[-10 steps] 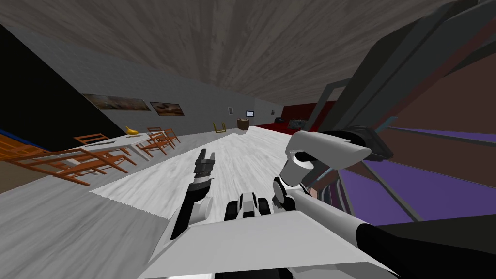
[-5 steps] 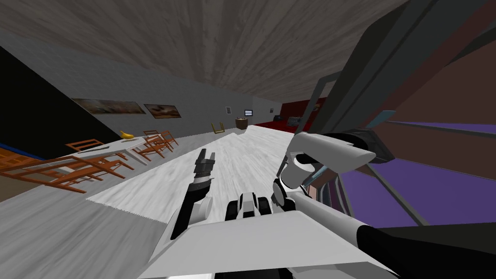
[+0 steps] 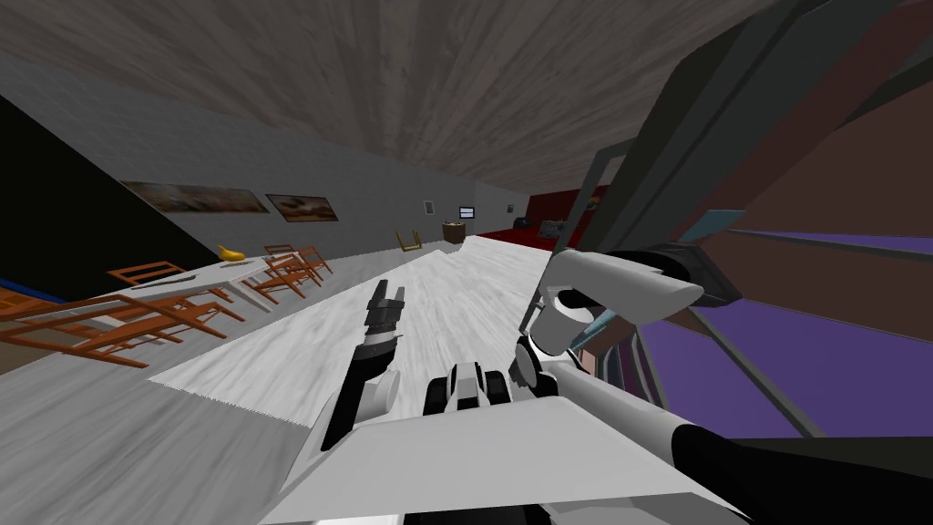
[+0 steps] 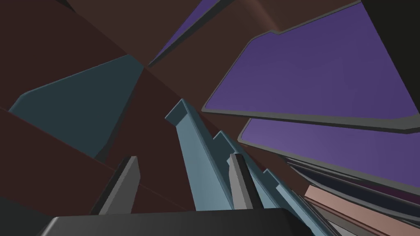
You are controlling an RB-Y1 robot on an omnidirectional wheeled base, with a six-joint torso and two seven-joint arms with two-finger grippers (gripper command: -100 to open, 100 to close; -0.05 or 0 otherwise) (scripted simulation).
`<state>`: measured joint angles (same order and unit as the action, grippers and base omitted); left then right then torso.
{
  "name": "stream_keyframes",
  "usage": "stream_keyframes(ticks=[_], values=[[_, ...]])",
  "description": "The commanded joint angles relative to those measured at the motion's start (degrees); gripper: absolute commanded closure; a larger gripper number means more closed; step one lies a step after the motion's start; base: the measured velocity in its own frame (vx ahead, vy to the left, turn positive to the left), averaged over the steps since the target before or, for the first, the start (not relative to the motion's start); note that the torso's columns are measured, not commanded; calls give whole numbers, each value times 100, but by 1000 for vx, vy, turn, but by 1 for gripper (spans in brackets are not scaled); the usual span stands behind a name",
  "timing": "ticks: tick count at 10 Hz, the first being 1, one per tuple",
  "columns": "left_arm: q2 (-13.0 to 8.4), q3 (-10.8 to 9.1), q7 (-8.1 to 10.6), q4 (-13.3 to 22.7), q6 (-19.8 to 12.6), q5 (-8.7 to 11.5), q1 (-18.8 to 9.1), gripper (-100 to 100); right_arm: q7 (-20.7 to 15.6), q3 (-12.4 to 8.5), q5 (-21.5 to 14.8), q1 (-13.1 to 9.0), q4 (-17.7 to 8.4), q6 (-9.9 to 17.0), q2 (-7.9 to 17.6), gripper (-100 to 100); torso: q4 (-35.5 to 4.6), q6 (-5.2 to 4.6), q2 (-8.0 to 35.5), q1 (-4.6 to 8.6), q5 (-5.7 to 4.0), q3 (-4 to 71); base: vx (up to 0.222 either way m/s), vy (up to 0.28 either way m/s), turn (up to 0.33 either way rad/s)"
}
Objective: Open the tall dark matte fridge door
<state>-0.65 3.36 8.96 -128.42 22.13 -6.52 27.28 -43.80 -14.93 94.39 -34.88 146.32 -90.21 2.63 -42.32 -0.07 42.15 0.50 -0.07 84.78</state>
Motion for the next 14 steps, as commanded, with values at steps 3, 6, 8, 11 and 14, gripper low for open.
stream_keyframes(ticks=[3,6,8,11,14], values=[[0,0,0,0,0,0,1,0,-7,-169,127,-464,-608,127,502,-100,8,8,-2,-47,7,-10,32,-3,4],[0,0,0,0,0,0,0,0,7,-334,246,-911,-888,170,675,-100,1,7,18,-61,11,-24,44,29,-4],[0,0,0,0,0,0,0,0,18,-460,337,-1252,-1029,192,743,-100,3,7,16,-49,6,-23,40,34,-3],[0,0,0,0,0,0,0,0,33,-664,487,-1767,-1203,216,810,-100,4,7,13,-48,6,-20,42,28,-4],[0,0,0,0,0,0,0,0,43,-808,595,-2164,-1306,228,844,-100,2,7,16,-49,6,-23,35,26,-3]])
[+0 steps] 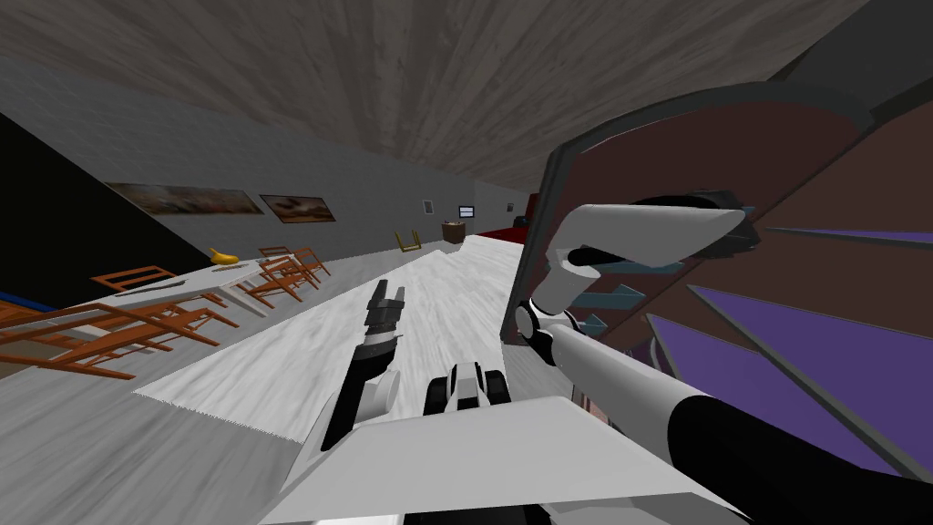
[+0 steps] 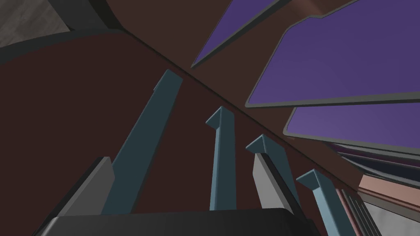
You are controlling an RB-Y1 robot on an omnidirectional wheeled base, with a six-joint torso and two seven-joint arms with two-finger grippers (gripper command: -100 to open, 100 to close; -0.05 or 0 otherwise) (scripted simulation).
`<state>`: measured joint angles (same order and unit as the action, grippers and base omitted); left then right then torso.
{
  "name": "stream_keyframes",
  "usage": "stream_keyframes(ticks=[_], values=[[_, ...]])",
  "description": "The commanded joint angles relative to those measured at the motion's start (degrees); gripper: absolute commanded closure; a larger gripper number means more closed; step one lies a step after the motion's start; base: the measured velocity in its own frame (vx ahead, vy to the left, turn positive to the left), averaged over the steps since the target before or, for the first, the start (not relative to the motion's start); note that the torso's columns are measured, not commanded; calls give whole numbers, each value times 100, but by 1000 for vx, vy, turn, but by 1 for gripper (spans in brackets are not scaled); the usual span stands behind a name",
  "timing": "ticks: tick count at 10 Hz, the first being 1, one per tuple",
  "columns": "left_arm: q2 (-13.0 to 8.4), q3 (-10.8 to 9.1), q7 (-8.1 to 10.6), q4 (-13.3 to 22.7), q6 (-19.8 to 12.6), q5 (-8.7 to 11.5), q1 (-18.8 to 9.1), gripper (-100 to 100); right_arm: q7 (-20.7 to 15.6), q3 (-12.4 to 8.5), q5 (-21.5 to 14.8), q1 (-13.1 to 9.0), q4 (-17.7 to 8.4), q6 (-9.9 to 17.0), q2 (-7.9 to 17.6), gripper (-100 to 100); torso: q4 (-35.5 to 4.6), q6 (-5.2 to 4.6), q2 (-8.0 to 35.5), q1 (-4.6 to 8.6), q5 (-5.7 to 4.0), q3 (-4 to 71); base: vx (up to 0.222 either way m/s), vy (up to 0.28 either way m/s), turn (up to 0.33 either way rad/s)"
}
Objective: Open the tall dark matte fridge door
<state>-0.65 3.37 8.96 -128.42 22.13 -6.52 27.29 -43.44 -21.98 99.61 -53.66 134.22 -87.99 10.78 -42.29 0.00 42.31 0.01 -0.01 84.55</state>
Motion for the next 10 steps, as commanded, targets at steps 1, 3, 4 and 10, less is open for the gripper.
stream_keyframes(ticks=[1,3,4,10], values=[[0,0,0,0,0,0,0,0,7,-104,73,-317,-96,6,29,-100,1,0,-3,-3,1,2,33,21,-2],[0,0,0,0,0,0,0,0,16,-253,188,-696,-203,18,65,-100,0,0,-1,2,0,1,35,19,-3],[0,0,0,0,0,0,0,0,20,-329,248,-873,-264,24,88,-100,1,0,-4,-2,1,3,57,29,-6],[0,0,0,0,0,0,0,0,33,-646,500,-1783,-577,54,238,-100,1,0,-2,1,0,2,37,27,-3]])
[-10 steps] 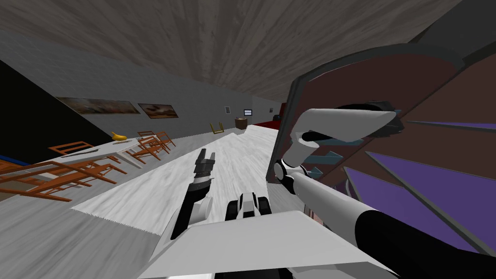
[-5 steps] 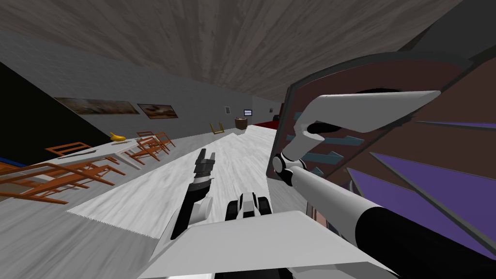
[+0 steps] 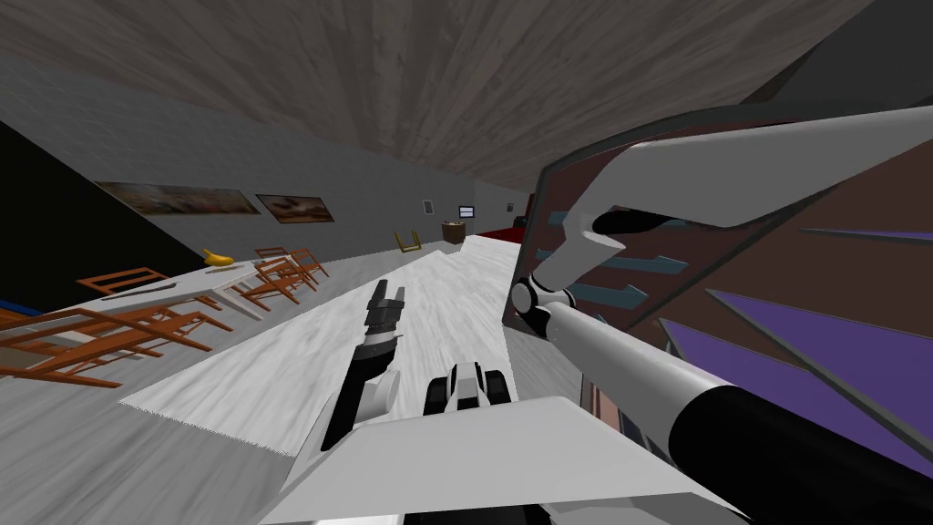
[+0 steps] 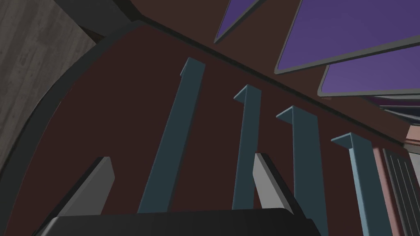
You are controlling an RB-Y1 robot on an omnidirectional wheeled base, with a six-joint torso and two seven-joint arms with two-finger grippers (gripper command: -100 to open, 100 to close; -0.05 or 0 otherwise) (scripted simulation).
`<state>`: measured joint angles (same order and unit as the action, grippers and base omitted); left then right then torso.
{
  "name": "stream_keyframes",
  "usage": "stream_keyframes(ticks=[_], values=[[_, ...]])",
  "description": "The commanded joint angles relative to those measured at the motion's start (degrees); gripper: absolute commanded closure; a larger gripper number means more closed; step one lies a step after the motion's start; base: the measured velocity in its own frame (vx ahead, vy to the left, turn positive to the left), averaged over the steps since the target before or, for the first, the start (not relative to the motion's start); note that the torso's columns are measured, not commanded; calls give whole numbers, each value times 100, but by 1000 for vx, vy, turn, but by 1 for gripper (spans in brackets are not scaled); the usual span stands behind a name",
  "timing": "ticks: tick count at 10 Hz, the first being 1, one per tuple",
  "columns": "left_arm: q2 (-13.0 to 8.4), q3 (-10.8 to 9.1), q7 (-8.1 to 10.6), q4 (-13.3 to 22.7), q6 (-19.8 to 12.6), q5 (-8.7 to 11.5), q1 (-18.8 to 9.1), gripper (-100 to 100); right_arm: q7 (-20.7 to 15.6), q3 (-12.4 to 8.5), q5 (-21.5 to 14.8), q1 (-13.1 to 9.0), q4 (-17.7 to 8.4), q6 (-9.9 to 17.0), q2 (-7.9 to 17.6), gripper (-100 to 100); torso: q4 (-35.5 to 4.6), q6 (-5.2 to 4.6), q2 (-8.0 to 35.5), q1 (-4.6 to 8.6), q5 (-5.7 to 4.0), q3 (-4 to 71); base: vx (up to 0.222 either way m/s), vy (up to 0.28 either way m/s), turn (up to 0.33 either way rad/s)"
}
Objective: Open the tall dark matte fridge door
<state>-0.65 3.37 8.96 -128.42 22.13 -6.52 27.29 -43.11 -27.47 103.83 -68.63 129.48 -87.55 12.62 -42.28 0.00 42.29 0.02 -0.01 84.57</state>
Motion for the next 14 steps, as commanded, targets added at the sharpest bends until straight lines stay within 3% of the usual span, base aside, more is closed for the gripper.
stream_keyframes(ticks=[1,6,9,10,14], values=[[0,0,0,0,0,0,0,0,3,-178,145,-463,-201,19,107,-100,-1,0,1,1,-1,-1,45,32,-4],[0,0,0,0,0,0,0,0,10,-423,346,-1168,-533,51,292,-100,-1,-1,-1,1,-1,0,42,26,-3],[0,0,0,0,0,0,0,0,14,-664,550,-1736,-887,86,496,-100,-1,0,-1,-6,2,0,40,29,-4],[0,0,0,0,0,0,0,0,14,-664,550,-1818,-887,86,496,-100,1,0,-5,-6,2,3,37,23,-2],[0,0,0,0,0,0,0,0,16,-952,798,-2574,-1323,127,766,-100,0,0,-1,-5,1,0,38,31,-4]])
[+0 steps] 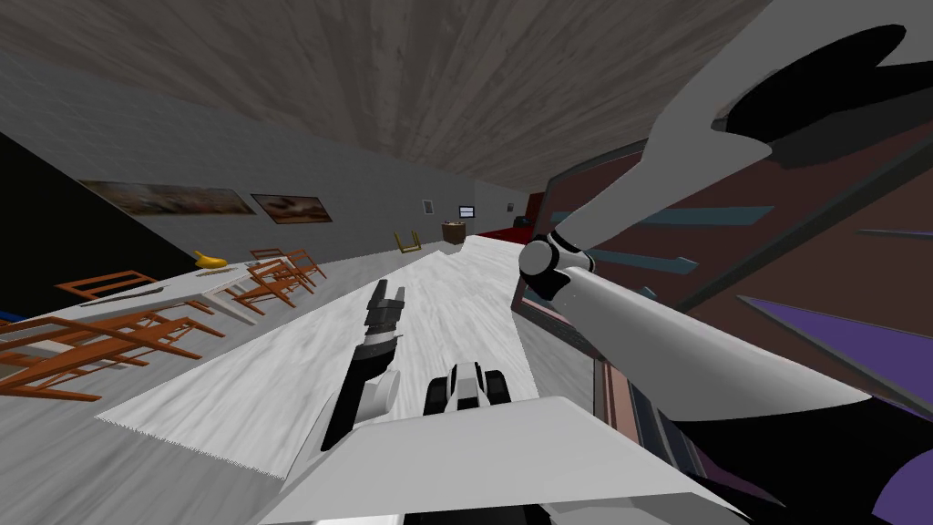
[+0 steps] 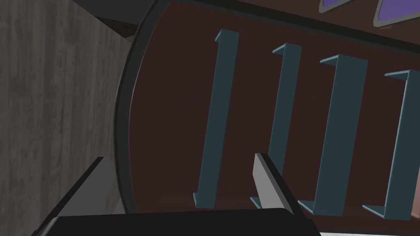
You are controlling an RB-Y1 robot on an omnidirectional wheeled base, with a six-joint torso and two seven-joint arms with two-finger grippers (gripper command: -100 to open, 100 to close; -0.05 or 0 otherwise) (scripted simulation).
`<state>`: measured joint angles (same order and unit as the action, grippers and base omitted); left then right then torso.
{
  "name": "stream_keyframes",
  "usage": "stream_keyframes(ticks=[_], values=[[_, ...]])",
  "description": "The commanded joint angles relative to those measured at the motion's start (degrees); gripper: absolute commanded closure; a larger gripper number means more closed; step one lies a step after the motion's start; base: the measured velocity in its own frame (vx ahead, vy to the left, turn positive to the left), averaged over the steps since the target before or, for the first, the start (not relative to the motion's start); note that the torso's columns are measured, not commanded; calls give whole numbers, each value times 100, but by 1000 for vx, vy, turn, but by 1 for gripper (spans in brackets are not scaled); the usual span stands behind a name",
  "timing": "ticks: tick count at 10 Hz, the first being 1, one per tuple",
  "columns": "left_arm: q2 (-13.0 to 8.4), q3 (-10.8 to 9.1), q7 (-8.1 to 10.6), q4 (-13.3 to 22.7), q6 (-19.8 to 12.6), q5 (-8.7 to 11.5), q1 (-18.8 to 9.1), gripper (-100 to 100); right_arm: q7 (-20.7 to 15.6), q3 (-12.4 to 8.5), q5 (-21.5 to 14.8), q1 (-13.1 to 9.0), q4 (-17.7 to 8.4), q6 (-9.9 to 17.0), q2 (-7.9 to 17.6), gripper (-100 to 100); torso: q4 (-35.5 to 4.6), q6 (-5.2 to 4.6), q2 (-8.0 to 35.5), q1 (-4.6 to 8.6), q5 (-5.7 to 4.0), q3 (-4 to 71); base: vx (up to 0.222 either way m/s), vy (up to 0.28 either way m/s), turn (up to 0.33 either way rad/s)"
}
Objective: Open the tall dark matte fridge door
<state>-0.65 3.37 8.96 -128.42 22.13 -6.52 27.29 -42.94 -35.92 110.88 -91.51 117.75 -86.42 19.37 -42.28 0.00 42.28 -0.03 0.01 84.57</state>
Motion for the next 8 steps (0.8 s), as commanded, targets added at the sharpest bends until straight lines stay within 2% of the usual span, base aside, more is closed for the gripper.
stream_keyframes(ticks=[1,6,7,8], values=[[0,0,0,0,0,0,0,0,-1,-169,146,-476,-242,22,153,-100,0,1,0,0,1,0,47,36,-3],[0,0,0,0,0,0,0,0,5,-416,352,-1142,-598,54,420,-100,-2,0,6,7,-2,-4,37,21,-2],[0,0,0,0,0,0,0,0,1,-360,301,-1070,-550,34,374,-100,-2,0,7,4,-1,-4,10,7,-3],[0,0,0,0,0,0,-1,0,27,-347,286,-1158,-666,41,421,-100,-1,1,6,5,-1,-4,38,-86,-3]])
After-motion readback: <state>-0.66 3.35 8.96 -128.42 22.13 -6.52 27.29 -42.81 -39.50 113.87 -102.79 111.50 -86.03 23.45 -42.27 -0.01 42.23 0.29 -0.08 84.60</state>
